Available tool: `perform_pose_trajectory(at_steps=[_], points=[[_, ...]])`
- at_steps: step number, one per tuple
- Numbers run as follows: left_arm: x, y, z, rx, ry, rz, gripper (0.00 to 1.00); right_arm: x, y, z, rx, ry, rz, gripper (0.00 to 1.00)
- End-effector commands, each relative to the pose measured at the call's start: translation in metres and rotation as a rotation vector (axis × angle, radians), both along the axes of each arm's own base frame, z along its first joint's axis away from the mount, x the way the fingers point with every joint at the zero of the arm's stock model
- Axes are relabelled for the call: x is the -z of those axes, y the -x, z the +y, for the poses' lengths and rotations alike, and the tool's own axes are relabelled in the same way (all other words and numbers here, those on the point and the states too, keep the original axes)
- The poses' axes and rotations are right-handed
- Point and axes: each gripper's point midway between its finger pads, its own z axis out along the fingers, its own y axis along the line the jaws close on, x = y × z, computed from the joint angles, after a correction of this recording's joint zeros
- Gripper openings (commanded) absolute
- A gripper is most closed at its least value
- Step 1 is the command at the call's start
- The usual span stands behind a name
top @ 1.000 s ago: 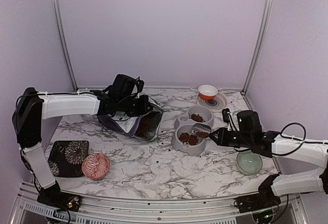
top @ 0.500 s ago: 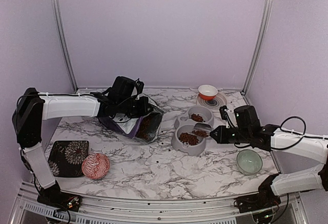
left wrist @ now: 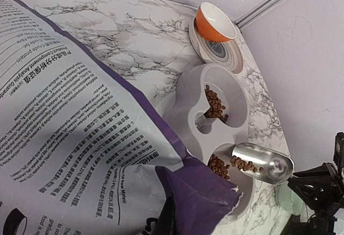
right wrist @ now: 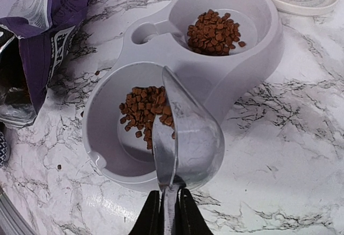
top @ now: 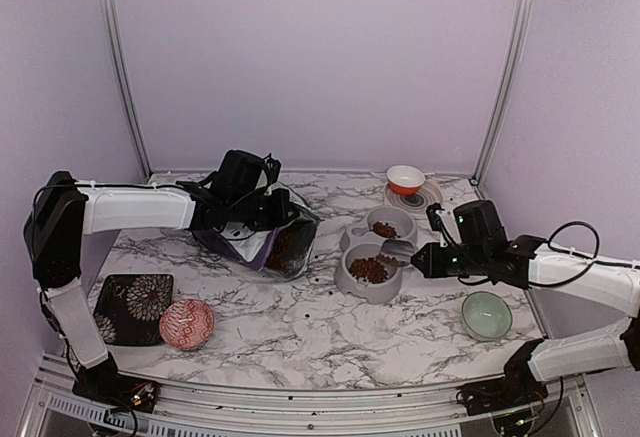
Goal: Serve the pet food
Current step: Place the pet food in the pet food bowl.
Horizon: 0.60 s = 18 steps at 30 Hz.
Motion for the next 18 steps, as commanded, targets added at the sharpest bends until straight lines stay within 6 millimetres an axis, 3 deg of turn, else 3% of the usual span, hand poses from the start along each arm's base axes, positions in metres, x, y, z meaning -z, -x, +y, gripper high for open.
perform_pose_trajectory(at_steps=[1,18], points=[[-0.027,-0.015,0.003,-0.034,0.064,-0.085,0.0,-0.015,-0.006,0.005,-0.006,0.023,-0.035,0.0],[-0.035,-0.013,0.007,-0.041,0.067,-0.102,0.0,-0.02,-0.008,0.016,-0.036,0.19,-0.058,0.0]])
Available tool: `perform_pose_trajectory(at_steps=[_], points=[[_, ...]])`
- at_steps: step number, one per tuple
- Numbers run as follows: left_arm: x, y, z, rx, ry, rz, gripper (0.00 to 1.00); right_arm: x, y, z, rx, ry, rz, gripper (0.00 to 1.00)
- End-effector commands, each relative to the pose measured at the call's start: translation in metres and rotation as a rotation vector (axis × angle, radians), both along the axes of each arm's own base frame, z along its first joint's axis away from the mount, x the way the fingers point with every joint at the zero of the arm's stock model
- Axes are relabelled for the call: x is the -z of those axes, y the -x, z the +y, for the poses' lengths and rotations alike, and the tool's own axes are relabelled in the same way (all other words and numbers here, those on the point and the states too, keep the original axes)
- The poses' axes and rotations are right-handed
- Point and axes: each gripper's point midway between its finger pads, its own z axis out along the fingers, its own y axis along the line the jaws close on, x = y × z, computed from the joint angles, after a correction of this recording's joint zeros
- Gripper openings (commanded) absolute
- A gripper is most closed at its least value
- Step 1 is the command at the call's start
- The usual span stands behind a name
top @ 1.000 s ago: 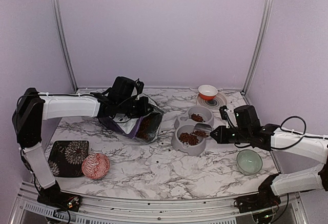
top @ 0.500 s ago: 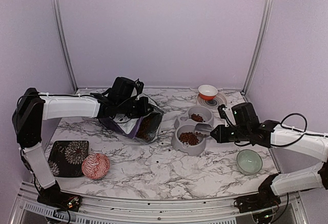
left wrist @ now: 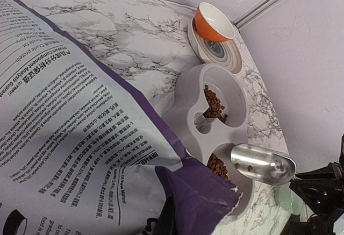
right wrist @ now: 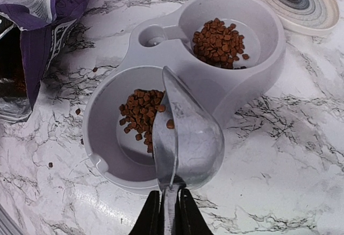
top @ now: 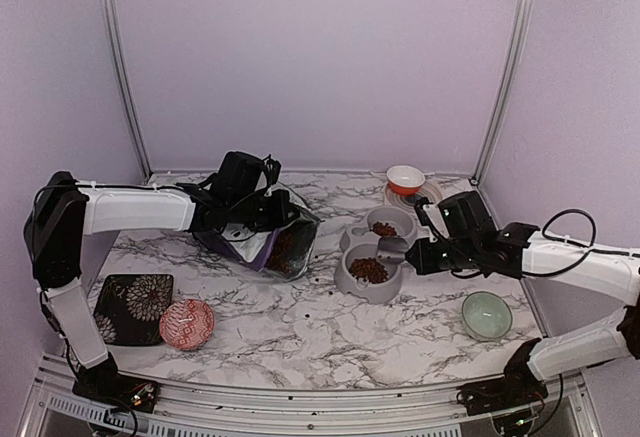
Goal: Serve the pet food
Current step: Place the pet food in the pet food bowl.
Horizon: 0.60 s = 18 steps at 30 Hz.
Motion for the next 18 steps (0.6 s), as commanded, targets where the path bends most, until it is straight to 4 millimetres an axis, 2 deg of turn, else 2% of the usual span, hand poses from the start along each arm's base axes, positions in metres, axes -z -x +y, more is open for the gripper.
perform_pose_trajectory(at_steps=[1,6,9,11,13,18], points=[[-0.037,-0.013,0.008,-0.044,0.06,-0.098,0.0,-0.009,-0.005,0.005,-0.015,0.086,-0.034,0.0],[-0.038,-0.012,0.01,-0.044,0.055,-0.101,0.0,-0.014,-0.007,0.007,-0.022,0.11,-0.049,0.0],[-0.039,-0.011,0.014,-0.05,0.041,-0.109,0.0,-0.014,-0.009,-0.001,0.008,0.154,-0.049,0.0],[-0.038,-0.011,0.015,-0.052,0.038,-0.11,0.0,-0.015,-0.007,0.005,-0.027,0.15,-0.05,0.0],[-0.039,-0.011,0.015,-0.05,0.039,-0.11,0.0,-0.014,-0.009,0.001,0.002,0.172,-0.044,0.0],[-0.041,-0.012,0.015,-0.047,0.039,-0.114,0.0,-0.02,-0.01,0.008,-0.024,0.141,-0.061,0.0]])
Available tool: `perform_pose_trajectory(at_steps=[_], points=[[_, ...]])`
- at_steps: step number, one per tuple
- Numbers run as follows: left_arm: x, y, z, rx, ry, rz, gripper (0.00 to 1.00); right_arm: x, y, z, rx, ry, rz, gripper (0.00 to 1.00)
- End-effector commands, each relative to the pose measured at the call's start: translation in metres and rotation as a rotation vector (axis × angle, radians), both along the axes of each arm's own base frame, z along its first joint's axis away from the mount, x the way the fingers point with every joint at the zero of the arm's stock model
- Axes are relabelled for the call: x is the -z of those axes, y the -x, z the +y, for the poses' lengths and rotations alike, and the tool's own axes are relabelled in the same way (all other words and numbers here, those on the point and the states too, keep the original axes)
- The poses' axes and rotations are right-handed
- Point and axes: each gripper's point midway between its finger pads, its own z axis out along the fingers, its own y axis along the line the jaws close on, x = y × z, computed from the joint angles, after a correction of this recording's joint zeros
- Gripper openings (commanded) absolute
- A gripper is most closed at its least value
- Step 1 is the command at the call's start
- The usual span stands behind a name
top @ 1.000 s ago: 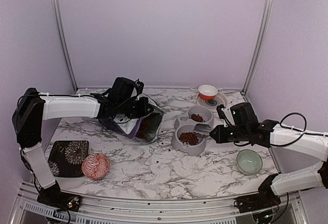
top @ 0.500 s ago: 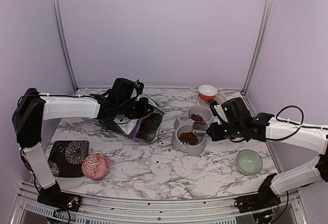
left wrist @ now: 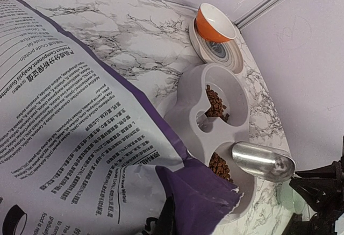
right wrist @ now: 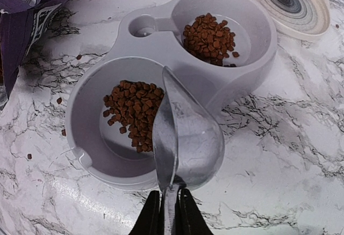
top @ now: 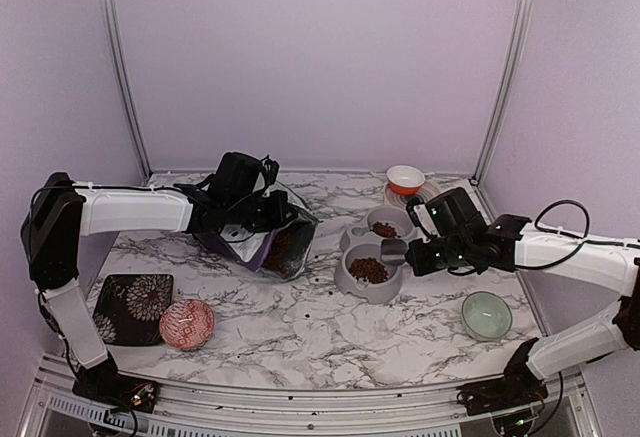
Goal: Serve the pet food
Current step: Place the pet food in the pet food bowl, then place the seal at the center of the board.
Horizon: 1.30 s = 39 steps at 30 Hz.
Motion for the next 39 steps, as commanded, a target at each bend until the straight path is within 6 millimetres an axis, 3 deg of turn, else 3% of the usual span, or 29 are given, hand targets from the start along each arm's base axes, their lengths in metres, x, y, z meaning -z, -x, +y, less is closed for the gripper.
perform_pose_trajectory(at_steps=[1,7,15,26,32,39], points=[[-0.041,-0.014,0.012,-0.045,0.047,-0.107,0.0,-0.024,-0.008,0.01,-0.018,-0.03,-0.056,0.0],[-0.043,-0.015,0.017,-0.052,0.022,-0.105,0.0,-0.041,-0.005,0.025,-0.073,-0.125,-0.083,0.0],[-0.049,-0.018,0.019,-0.052,0.003,-0.114,0.0,-0.056,0.023,0.071,-0.304,-0.377,-0.057,0.0],[-0.065,-0.023,0.024,-0.068,-0.042,-0.15,0.0,-0.026,0.061,0.13,-0.533,-0.512,0.046,0.0],[-0.071,-0.024,0.024,-0.066,-0.051,-0.155,0.0,0.007,0.082,0.169,-0.661,-0.512,0.14,0.0],[-0.071,-0.022,0.028,-0.072,-0.065,-0.153,0.0,0.038,0.089,0.192,-0.72,-0.519,0.222,0.0]])
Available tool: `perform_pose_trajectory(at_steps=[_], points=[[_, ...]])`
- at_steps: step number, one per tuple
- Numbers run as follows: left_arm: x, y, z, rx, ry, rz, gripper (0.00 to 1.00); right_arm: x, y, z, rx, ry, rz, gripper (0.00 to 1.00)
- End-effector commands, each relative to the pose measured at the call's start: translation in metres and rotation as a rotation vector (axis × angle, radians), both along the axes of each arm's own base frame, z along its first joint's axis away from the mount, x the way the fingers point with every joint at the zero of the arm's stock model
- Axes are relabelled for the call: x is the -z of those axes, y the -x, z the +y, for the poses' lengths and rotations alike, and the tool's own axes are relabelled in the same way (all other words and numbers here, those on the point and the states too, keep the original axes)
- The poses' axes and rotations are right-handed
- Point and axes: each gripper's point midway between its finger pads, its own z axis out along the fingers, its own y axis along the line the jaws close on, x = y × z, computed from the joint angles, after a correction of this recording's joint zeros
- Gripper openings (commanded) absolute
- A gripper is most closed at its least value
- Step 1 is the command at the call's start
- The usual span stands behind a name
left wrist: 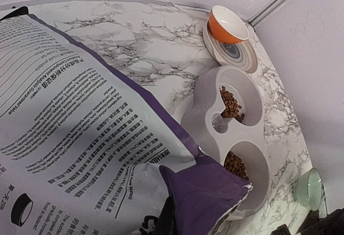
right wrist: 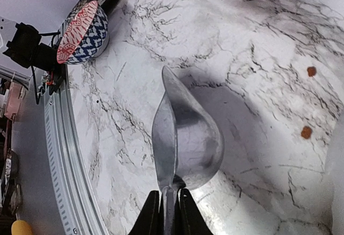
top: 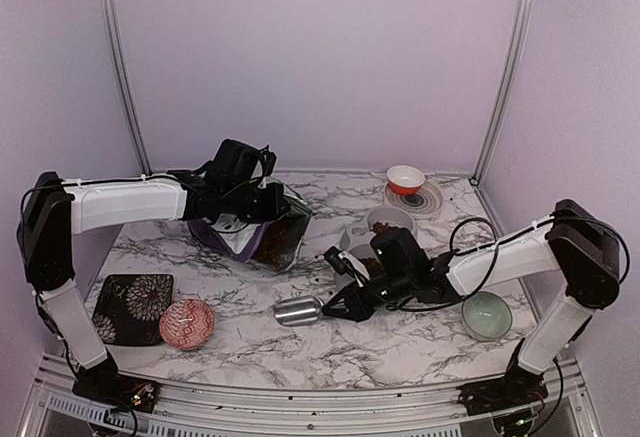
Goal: Serve the pet food
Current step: Place the seal at the center of the board.
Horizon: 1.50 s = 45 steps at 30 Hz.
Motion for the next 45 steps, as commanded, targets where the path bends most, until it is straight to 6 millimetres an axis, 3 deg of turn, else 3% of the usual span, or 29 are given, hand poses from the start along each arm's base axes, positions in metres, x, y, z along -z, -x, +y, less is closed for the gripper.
perform_pose_trajectory(at_steps=[1,16,25,32,45], points=[[-0.056,-0.017,0.012,-0.058,0.05,-0.126,0.0,-0.018,-0.003,0.028,-0.055,-0.097,-0.023,0.0],[-0.041,-0.015,0.01,-0.047,0.047,-0.094,0.0,0.022,0.001,0.035,-0.083,-0.057,0.063,0.03],[-0.035,-0.013,0.009,-0.042,0.047,-0.085,0.0,0.038,-0.003,0.035,-0.062,-0.013,0.086,0.16],[-0.032,-0.011,0.009,-0.038,0.056,-0.078,0.0,0.038,-0.007,0.034,-0.043,0.005,0.073,0.21],[-0.029,-0.009,0.01,-0.031,0.054,-0.076,0.0,0.025,-0.013,0.028,-0.036,0.044,0.008,0.44]])
